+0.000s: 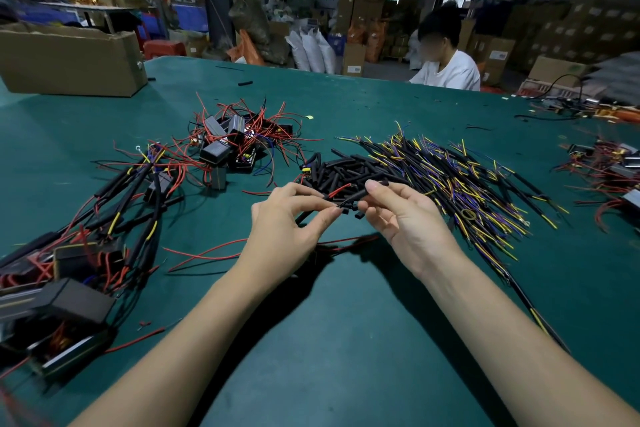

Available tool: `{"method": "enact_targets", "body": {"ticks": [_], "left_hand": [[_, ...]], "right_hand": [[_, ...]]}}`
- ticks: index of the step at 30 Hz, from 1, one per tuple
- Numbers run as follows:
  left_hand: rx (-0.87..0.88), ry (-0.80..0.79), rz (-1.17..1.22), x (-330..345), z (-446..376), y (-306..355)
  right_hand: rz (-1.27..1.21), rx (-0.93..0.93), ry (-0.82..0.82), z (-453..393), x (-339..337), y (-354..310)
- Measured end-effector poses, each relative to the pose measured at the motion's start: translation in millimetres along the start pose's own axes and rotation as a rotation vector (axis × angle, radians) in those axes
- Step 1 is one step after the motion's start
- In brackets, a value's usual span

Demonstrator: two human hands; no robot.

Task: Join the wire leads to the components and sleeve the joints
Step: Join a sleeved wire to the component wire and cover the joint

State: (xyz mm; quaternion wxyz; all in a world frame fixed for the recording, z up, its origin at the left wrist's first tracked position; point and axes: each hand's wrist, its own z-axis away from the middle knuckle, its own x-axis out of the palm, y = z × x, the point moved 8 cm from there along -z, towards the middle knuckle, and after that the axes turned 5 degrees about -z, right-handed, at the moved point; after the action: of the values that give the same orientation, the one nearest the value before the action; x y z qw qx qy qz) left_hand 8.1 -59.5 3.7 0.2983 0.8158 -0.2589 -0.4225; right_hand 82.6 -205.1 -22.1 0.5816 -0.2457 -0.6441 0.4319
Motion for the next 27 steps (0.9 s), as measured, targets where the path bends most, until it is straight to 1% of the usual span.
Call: {"method": "enact_targets", "body": {"ticks": [3, 5, 6, 8, 10, 11, 14, 17, 18, 20, 22, 24, 27], "left_hand": [[-0.007, 0.029, 0.014, -2.6, 0.8, 1.0], [-0.002, 0.028, -0.059, -4.9, 0.6, 1.0], [0.012, 0.003, -0.117, -5.5, -0.2, 0.7], [0.039, -0.104, -0.174, -4.8, -3.2, -2.5], [0.034, -0.216, -0.14, -5.0, -5.7, -8.5], [0.025, -0.242, -0.128, -5.8, -6.5, -11.4], [0.005, -0.225, -0.128, -5.7, -6.9, -15.3], [-0.001, -0.202, -0.118, -2.8, -5.7, -15.0], [-0.002, -0.223, -0.111, -1.7, -5.9, -15.8], [-0.014, -0.325, -0.096, 2.4, -5.2, -18.7], [-0.044, -0.404, -0.045, 4.8, -2.8, -20.7], [-0.033, -0.376, -0.006, 4.4, -2.5, -17.9], [0.01, -0.249, -0.068, 1.0, -4.6, -14.7]], "right_hand": [[0.033, 0.06, -0.059, 2.0, 6.0, 6.7], [0.051, 0.052, -0.073, 3.0, 8.1, 7.3], [0.068, 0.027, -0.068, 2.9, 7.8, 6.0], [0.114, -0.046, -0.045, 3.0, 5.9, 1.7], [0.15, -0.103, -0.019, 3.2, 4.2, -1.1], [0.155, -0.115, -0.009, 3.0, 3.6, -1.2], [0.162, -0.113, -0.002, 3.4, 4.1, 1.0], [0.22, -0.078, -0.069, 6.3, 12.3, 12.1], [0.244, -0.062, -0.095, 7.9, 15.3, 16.9], [0.281, -0.051, -0.12, 9.7, 19.0, 22.7], [0.33, -0.073, -0.127, 10.3, 20.2, 22.7], [0.408, -0.086, -0.148, 11.7, 22.0, 23.0], [0.479, -0.074, -0.19, 13.1, 24.5, 23.7]]}}
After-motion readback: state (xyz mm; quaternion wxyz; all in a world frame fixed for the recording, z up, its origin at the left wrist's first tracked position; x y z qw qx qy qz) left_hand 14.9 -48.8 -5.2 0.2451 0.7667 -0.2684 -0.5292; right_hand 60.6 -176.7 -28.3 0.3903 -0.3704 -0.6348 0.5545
